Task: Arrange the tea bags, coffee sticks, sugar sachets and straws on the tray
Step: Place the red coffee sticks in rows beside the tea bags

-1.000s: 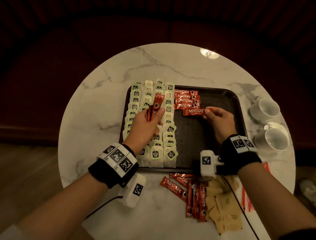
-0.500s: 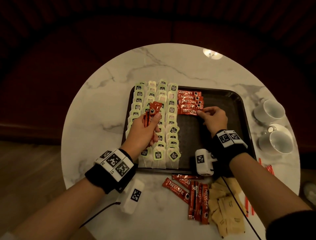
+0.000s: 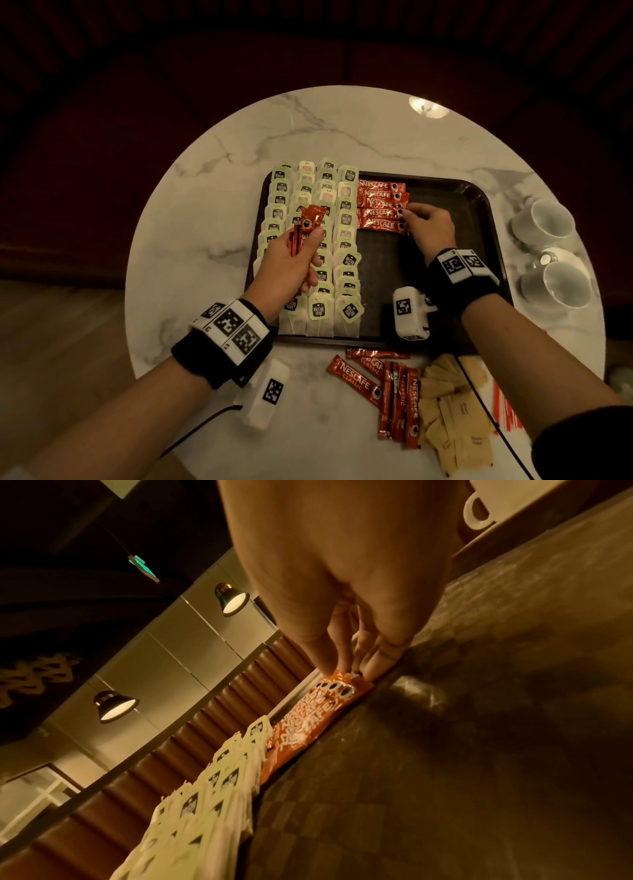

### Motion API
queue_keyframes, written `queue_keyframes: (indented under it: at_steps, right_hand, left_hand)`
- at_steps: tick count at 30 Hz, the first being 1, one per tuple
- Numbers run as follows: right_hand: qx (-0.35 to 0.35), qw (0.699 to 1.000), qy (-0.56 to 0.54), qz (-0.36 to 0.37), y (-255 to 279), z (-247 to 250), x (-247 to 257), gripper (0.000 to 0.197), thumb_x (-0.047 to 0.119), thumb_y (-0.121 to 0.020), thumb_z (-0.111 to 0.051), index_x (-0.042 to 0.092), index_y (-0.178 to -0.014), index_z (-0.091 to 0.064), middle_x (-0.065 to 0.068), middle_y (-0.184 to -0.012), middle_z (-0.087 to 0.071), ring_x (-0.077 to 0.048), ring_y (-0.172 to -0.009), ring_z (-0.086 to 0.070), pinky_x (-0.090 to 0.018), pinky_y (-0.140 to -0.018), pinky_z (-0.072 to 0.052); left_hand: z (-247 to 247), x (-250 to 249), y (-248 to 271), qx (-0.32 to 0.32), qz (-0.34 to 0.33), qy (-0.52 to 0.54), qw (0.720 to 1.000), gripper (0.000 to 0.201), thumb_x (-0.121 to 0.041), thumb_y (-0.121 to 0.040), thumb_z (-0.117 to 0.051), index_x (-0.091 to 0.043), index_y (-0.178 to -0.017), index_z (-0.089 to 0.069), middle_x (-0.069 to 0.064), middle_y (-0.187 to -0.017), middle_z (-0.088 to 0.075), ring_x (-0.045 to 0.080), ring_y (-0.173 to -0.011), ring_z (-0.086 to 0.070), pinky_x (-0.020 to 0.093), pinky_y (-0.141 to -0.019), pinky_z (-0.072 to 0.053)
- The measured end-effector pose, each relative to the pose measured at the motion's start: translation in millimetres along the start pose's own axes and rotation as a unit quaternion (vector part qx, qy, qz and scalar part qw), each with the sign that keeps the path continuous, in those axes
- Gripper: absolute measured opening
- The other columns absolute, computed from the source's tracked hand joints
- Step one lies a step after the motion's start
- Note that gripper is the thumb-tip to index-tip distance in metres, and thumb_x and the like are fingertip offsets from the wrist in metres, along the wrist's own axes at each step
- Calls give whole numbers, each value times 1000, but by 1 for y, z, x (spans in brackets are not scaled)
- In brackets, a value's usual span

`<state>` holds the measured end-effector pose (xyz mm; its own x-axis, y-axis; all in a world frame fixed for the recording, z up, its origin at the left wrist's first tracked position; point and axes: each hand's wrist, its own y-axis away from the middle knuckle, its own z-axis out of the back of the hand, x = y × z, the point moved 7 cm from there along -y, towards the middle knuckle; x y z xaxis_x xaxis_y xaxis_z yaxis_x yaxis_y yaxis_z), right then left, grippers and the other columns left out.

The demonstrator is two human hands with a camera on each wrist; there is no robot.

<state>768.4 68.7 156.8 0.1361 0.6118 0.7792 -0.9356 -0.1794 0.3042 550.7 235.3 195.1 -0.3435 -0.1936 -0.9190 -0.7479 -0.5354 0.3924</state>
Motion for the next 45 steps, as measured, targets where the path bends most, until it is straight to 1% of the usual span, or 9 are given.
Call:
queue_keyframes:
  at_steps: [13, 19, 22, 24, 26, 29, 35, 39, 45]
  right_hand:
    - [18, 1000, 3, -6, 2, 3, -15, 34, 21, -84, -76, 22, -114, -61, 7, -101, -59, -20, -109, -61, -44, -101, -50]
    - [-7, 998, -18, 60, 30, 18, 16, 28, 19, -89, -69, 18, -117, -63, 4, -107, -64, -15, -105, -62, -42, -98, -52]
    - [80, 989, -35, 116, 66, 11, 50, 16, 27, -94, -64, 26, -110, -65, 5, -107, -64, -12, -104, -61, -37, -91, -53]
    - [166, 974, -29, 150, 94, 0, 70, 13, 31, -96, -59, 28, -107, -66, 9, -104, -64, -4, -97, -61, -21, -77, -51]
    - [231, 959, -64, 150, 114, -9, 79, 14, 28, -98, -55, 24, -106, -66, 18, -89, -67, 9, -76, -60, -7, -61, -45]
    - [258, 951, -90, 143, 122, -14, 80, 19, 24, -98, -56, 11, -104, -69, 18, -70, -66, 6, -59, -55, -10, -56, -44]
    - [234, 955, -145, 112, 117, -7, 70, 14, 15, -93, -63, 5, -98, -72, -9, -82, -70, -12, -66, -57, -18, -58, -51]
    - [197, 957, -199, 78, 106, 4, 60, 10, 10, -93, -62, 7, -97, -70, 0, -79, -73, -6, -66, -64, -17, -61, -55]
    - [108, 945, -309, -17, 80, 27, 23, 13, 6, -95, -57, 2, -106, -64, -5, -90, -71, -8, -76, -70, -19, -74, -59]
  left_hand:
    - [-2, 1, 1, 4, 2, 6, 1000, 43, -37, -96, -53, 3, -110, -56, 1, -66, -58, 10, -42, -52, 21, -37, -39]
    - [-5, -7, 4, 30, 5, 6, 1000, 47, -46, -96, -49, 0, -99, -59, 5, -66, -61, 12, -41, -56, 21, -37, -40]
    - [-12, -10, 7, 57, 3, -1, 998, 46, -49, -95, -47, -6, -85, -59, 5, -64, -65, 14, -40, -54, 23, -38, -40]
    - [-18, -11, 9, 77, 2, 3, 997, 43, -47, -96, -48, -6, -86, -58, 3, -62, -64, 13, -39, -52, 21, -38, -39]
    - [-24, -13, 11, 92, -2, -1, 996, 38, -42, -97, -48, -6, -89, -56, 0, -58, -63, 9, -36, -50, 20, -37, -38]
    - [-30, -16, 13, 105, -13, 3, 994, 31, -40, -98, -47, -11, -91, -55, 4, -67, -64, 9, -38, -51, 19, -37, -37]
    - [-28, -15, 15, 99, 3, 21, 995, 34, -42, -100, -42, -11, -94, -51, 9, -66, -63, 9, -36, -53, 17, -34, -33]
    - [-18, -9, 11, 50, 16, 52, 997, 29, -39, -100, -43, -13, -90, -50, 0, -72, -63, 12, -43, -59, 17, -33, -30]
    - [-5, -4, 6, 23, 7, 32, 999, 28, -40, -100, -45, -14, -94, -53, -1, -74, -64, 10, -42, -52, 17, -35, -33]
